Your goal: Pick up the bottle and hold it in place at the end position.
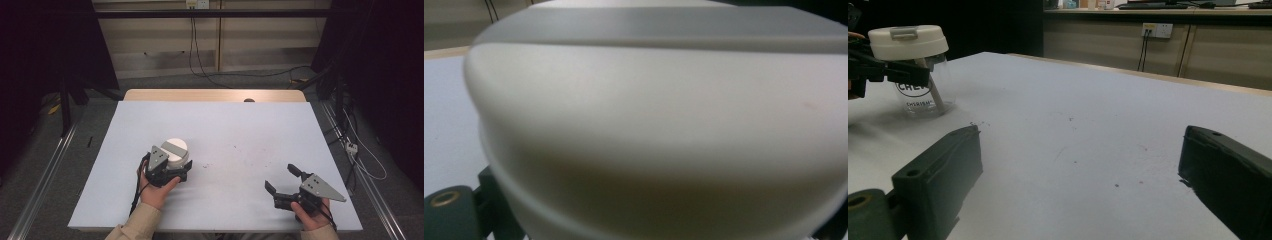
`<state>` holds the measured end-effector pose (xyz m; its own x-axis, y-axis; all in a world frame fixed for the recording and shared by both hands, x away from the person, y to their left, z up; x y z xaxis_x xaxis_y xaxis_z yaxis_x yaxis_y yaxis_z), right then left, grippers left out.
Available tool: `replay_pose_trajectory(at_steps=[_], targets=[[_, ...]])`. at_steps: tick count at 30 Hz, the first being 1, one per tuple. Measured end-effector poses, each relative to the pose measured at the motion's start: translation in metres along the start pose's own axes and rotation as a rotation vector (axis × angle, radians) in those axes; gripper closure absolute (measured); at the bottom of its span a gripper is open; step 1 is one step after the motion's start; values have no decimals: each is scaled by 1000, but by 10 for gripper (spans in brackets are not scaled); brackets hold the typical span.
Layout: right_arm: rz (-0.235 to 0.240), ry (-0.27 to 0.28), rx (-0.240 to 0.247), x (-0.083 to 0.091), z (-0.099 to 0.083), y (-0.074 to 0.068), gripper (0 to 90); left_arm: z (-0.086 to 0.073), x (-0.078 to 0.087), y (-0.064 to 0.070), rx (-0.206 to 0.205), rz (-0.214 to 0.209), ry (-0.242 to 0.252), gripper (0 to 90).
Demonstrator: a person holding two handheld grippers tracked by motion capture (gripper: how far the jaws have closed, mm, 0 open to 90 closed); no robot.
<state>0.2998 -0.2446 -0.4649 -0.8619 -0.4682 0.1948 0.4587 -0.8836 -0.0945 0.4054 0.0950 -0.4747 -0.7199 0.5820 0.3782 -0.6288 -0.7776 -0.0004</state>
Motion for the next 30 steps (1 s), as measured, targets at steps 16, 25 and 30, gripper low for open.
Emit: replay_pose_trajectory(at_steps=[16,25,30], targets=[[1,4,2,0,1,1,36,0,-3,-1,2,60,-5,161],[1,5,1,1,1,1,36,1,-3,-2,-4,50,1,179],[0,7,3,1,1,1,36,2,-3,-5,-21,22,5,182]])
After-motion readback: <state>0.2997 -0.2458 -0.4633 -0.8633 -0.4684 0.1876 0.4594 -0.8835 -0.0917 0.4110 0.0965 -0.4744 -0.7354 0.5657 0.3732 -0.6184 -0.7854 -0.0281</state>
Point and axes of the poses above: each handheld gripper's, and its own axes: x roughly backward along the jaws, z roughly out of its top, y roughly to its right, the point moved 6 cm from there along -x, roughly forward along the jaws, and after that the axes turned 3 degrees about -x, right-handed, at the moved point
